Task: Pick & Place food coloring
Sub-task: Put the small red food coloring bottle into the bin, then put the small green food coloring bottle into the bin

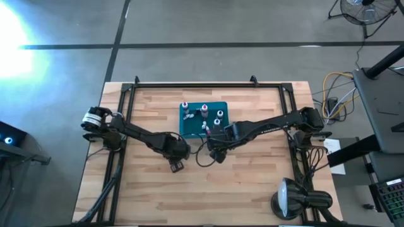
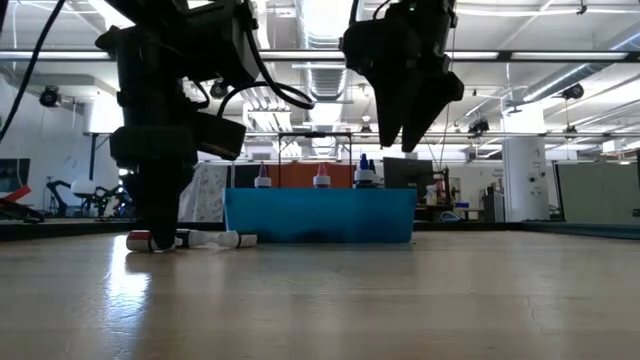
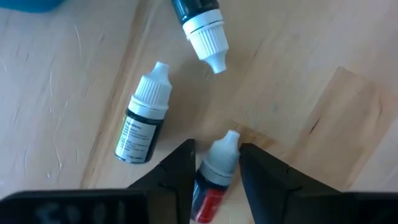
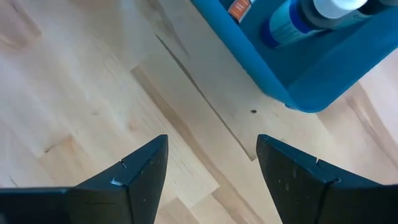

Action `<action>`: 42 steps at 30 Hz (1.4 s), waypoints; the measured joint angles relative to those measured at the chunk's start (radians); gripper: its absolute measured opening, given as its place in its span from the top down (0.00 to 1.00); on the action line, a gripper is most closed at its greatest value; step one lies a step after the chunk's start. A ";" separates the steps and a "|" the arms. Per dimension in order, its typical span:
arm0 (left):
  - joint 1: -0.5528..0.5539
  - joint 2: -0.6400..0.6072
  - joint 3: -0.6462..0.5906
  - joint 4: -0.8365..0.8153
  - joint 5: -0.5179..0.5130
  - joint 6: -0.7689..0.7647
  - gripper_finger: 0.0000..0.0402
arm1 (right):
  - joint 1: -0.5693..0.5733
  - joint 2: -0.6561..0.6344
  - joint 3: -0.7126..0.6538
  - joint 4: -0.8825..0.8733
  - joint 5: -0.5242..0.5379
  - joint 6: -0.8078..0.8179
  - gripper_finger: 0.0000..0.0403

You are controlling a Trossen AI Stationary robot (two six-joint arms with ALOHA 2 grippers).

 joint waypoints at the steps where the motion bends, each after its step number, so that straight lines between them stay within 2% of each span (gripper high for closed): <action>1: 0.000 0.001 0.000 0.000 0.001 0.009 0.75 | 0.000 0.000 -0.001 0.001 0.000 0.009 0.41; 7: 0.000 0.014 0.002 -0.017 -0.005 0.044 0.76 | 0.000 0.000 -0.003 0.033 0.020 0.020 0.41; 11: 0.000 0.007 0.014 -0.081 -0.022 0.054 0.84 | 0.000 0.000 -0.003 0.068 0.032 0.022 0.41; 13: -0.005 -0.012 0.039 -0.174 -0.057 0.054 0.89 | 0.004 0.000 -0.003 0.082 0.057 0.025 0.42; 15: -0.007 -0.049 0.088 -0.199 -0.106 0.067 0.93 | 0.008 -0.004 -0.003 0.083 0.093 0.038 0.42; 19: 0.012 -0.124 0.174 -0.224 -0.209 0.145 0.95 | 0.021 -0.043 -0.003 0.070 0.155 0.075 0.43; 23: 0.095 -0.150 0.248 -0.152 -0.335 0.276 0.89 | 0.048 -0.096 -0.003 0.018 0.220 0.142 0.43; 27: 0.199 -0.132 0.266 0.022 -0.338 0.413 0.85 | 0.090 -0.153 -0.003 -0.094 0.267 0.225 0.43; 31: 0.275 -0.099 0.283 0.108 -0.280 0.444 0.78 | 0.122 -0.184 -0.014 -0.182 0.277 0.233 0.43; 36: 0.301 -0.083 0.296 0.036 -0.262 0.375 0.65 | 0.131 -0.229 -0.055 -0.163 0.267 0.113 0.43; 38: 0.293 -0.090 0.311 -0.039 -0.246 0.355 0.61 | 0.115 -0.252 -0.091 -0.104 0.221 0.037 0.43; 42: 0.230 -0.135 0.315 -0.186 -0.123 0.419 0.58 | 0.070 -0.295 -0.183 0.070 0.098 -0.113 0.43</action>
